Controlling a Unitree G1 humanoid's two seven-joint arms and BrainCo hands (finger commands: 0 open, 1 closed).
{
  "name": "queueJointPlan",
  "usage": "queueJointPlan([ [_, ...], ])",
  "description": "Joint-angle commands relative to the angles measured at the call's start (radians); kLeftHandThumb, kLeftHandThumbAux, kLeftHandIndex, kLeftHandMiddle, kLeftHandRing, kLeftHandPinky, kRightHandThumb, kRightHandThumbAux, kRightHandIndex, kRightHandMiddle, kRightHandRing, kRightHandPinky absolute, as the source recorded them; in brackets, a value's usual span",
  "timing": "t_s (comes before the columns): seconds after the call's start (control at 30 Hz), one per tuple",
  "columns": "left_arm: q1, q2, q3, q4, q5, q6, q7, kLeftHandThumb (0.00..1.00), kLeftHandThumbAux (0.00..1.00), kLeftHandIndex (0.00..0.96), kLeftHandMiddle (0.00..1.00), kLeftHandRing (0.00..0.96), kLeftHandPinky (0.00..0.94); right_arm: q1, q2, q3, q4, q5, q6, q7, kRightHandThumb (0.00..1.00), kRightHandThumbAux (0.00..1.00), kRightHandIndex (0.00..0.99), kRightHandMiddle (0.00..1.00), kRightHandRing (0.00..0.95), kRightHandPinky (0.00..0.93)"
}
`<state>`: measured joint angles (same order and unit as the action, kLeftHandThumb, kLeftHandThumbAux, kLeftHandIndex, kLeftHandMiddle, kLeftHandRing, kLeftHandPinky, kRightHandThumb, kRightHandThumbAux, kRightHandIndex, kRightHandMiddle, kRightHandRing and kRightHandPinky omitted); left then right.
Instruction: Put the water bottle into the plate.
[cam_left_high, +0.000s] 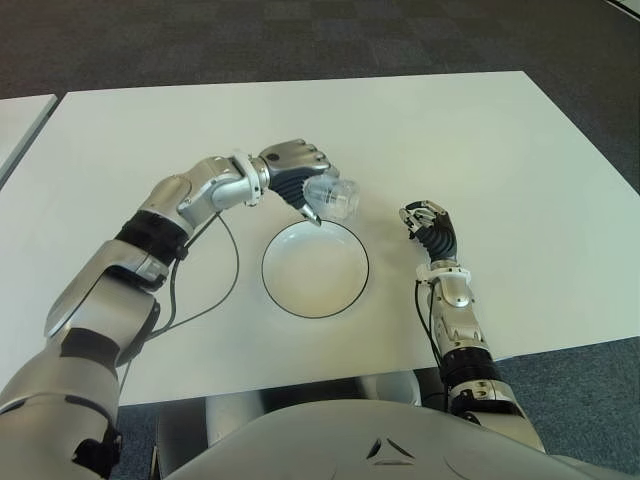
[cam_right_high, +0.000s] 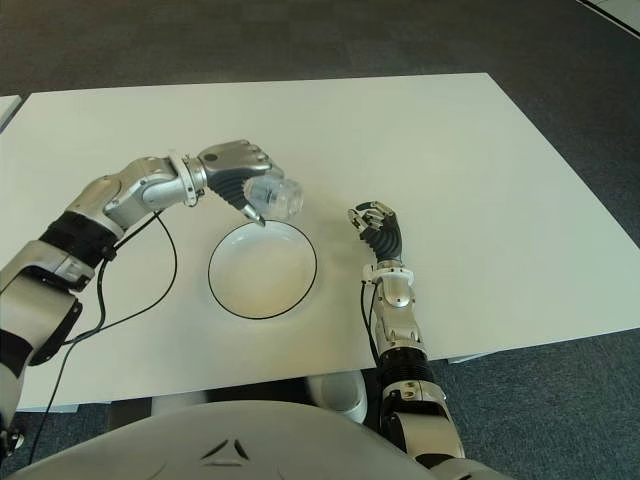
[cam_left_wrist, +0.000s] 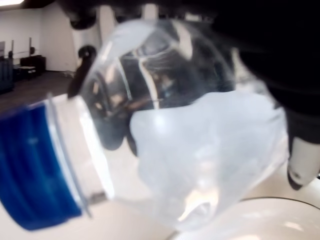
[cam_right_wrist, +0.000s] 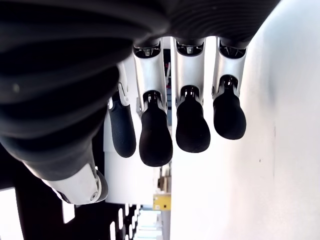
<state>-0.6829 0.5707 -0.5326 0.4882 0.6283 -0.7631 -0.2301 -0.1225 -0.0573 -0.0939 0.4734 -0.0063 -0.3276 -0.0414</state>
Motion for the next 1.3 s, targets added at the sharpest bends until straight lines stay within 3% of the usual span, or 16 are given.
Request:
queueJointPlan([
  [0.03,0.052,0.007,-0.018,-0.025,-0.04,-0.08,-0.059,0.854,0.667,0.4,0.538,0.868,0.851,0.001,0.004,0.004,0.0,-0.003,0.011,-0.004,0.7,0.732,0.438,0.76,0.745,0.727],
  [0.33,0.018,-0.02,-0.072,0.08,0.126,-0.234,0.023,0.854,0.667,0.4,0.541,0.867,0.869,0.0,0.004,0.005,0.002,0.002,0.01,0.0,0.701,0.731,0.438,0.755,0.743,0.729],
  [0.63,0.051,-0.033,-0.128,0.12,0.234,-0.297,0.072,0.854,0.668,0.399,0.542,0.868,0.873,0.004,0.006,0.004,-0.002,0.005,0.004,0.0,0.701,0.731,0.438,0.759,0.747,0.724],
  [0.8,0.053,-0.037,-0.148,0.129,0.24,-0.292,0.043,0.854,0.668,0.4,0.543,0.87,0.875,0.006,0.006,0.003,-0.004,0.007,0.003,0.003,0.701,0.731,0.439,0.761,0.747,0.716],
  [1.1,0.056,-0.048,-0.207,0.102,0.27,-0.191,-0.098,0.856,0.666,0.404,0.549,0.879,0.883,0.01,0.006,0.003,-0.009,0.007,0.008,0.003,0.701,0.731,0.439,0.761,0.745,0.717],
  [1.3,0.12,-0.026,-0.209,0.04,0.253,-0.162,-0.115,0.855,0.666,0.405,0.549,0.867,0.858,0.011,0.008,0.001,-0.01,0.013,0.002,0.008,0.702,0.731,0.439,0.76,0.745,0.721],
])
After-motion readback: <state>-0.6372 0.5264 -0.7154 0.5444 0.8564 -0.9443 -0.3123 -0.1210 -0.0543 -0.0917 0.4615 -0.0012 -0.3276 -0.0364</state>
